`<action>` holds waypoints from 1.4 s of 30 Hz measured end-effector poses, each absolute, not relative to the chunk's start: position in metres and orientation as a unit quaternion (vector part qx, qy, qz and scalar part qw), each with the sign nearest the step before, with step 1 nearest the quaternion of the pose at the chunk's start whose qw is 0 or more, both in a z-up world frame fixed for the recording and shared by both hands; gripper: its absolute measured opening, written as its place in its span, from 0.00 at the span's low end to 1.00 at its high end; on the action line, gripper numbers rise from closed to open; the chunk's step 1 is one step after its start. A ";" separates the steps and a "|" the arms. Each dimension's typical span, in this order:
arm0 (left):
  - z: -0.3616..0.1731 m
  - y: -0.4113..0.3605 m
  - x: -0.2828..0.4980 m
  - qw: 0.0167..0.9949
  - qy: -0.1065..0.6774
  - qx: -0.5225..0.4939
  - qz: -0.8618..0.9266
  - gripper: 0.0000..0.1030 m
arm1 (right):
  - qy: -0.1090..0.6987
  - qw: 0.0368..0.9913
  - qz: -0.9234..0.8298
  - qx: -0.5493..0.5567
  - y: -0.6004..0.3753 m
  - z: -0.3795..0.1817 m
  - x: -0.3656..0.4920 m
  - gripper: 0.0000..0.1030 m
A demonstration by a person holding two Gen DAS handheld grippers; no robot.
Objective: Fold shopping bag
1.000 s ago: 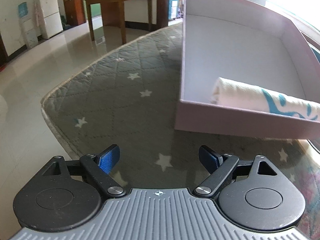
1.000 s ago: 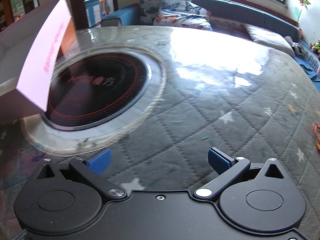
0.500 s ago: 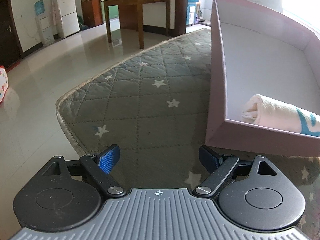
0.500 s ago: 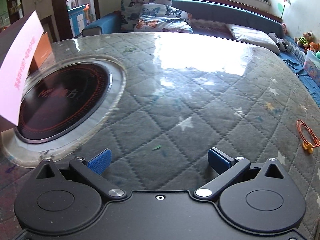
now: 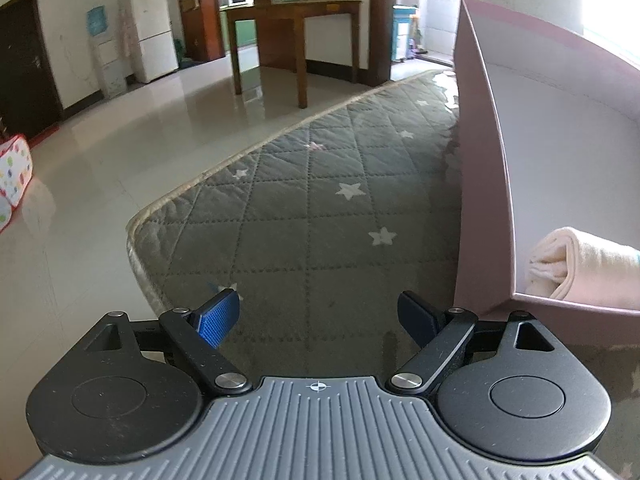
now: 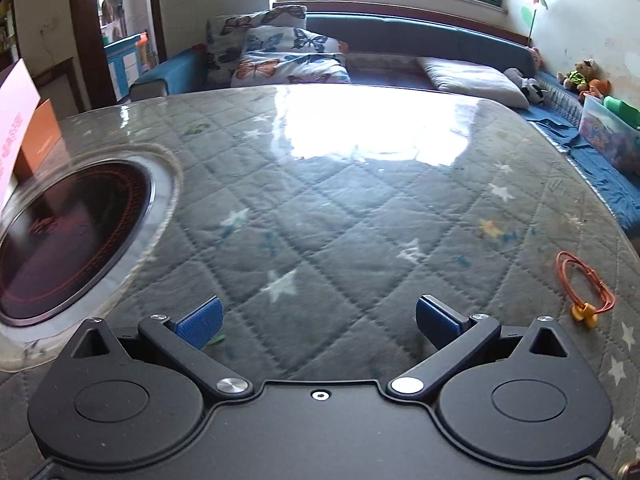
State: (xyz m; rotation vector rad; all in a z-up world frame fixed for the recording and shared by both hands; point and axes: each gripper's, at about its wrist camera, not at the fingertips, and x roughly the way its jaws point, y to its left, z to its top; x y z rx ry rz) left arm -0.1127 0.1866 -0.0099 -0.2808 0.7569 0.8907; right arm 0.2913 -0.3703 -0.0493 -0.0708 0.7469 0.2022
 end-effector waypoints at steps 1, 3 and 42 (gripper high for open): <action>-0.011 0.188 -0.113 0.825 0.362 -0.132 0.413 0.85 | 0.364 0.926 0.095 -0.032 -0.373 -0.050 0.294 1.00; -0.012 0.190 -0.114 0.825 0.370 -0.131 0.407 0.85 | 0.360 0.928 0.091 -0.027 -0.378 -0.051 0.298 1.00; -0.030 0.270 -0.072 0.788 0.301 -0.181 0.506 0.88 | 0.322 0.942 0.087 -0.026 -0.411 -0.061 0.323 1.00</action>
